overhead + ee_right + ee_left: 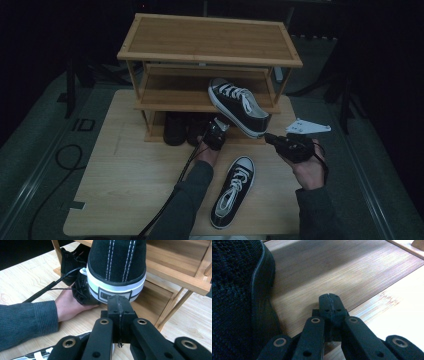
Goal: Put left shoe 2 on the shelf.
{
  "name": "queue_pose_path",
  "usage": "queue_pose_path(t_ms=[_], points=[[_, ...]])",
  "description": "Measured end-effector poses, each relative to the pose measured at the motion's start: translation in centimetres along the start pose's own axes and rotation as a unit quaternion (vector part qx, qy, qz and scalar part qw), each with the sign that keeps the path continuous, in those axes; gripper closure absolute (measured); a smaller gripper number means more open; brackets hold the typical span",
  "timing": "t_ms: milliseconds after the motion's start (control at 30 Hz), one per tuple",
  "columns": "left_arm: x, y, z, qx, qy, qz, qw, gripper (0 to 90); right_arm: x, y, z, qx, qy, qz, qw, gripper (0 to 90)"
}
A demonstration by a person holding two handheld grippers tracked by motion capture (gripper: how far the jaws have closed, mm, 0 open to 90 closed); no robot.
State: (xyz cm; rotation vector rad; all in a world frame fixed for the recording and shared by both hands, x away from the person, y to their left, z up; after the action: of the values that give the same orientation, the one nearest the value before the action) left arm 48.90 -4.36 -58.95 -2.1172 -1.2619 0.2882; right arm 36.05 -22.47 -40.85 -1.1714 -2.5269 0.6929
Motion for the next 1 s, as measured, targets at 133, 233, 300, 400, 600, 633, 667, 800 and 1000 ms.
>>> queue_pose_path(t_ms=[133,233,300,400,600,633,667,800,1000], points=[[0.0,0.0,0.0,0.002,0.003,-0.002,1.0,90.0,0.4,0.2,-0.1,0.0,-0.004,-0.011,0.9999,90.0],[-0.1,0.0,0.0,0.001,0.0,-0.004,1.0,90.0,0.8,0.4,-0.4,-0.002,-0.008,-0.016,0.9998,90.0],[-0.1,0.0,0.0,0.001,0.001,-0.005,1.0,90.0,1.0,0.5,-0.6,-0.004,-0.008,-0.021,0.9997,90.0],[-0.1,0.0,0.0,0.001,0.001,-0.005,1.0,90.0,1.1,0.7,-0.9,-0.007,-0.008,-0.022,0.9997,90.0],[-0.1,0.0,0.0,0.001,-0.001,-0.006,1.0,90.0,1.4,1.2,-1.7,-0.013,-0.008,-0.03,0.9994,90.0],[-0.1,0.0,0.0,0.001,-0.001,-0.007,1.0,90.0,1.5,1.4,-1.8,-0.012,-0.009,-0.03,0.9994,90.0],[-0.1,0.0,0.0,0.001,-0.001,-0.007,1.0,90.0,1.6,1.6,-1.9,-0.011,-0.012,-0.031,0.9994,90.0],[-0.1,0.0,0.0,0.0,-0.001,-0.006,1.0,90.0,1.9,2.2,-2.2,-0.01,-0.012,-0.033,0.9993,90.0],[-0.2,0.0,0.0,0.0,-0.001,-0.007,1.0,90.0,2.4,2.6,-2.6,-0.01,-0.018,-0.043,0.9989,90.0]])
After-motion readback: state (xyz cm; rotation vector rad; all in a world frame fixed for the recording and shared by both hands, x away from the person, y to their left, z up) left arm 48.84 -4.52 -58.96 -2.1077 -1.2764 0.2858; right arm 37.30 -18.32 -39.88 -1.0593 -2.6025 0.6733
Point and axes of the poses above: each handheld gripper's, and its own axes: y roughly forward along the jaws, z roughly out of its underside, x roughly to its left, the point moved 5 cm from there along y, roughly forward along the jaws, and after that the axes turned 5 degrees about y, right-handed, at the moved point
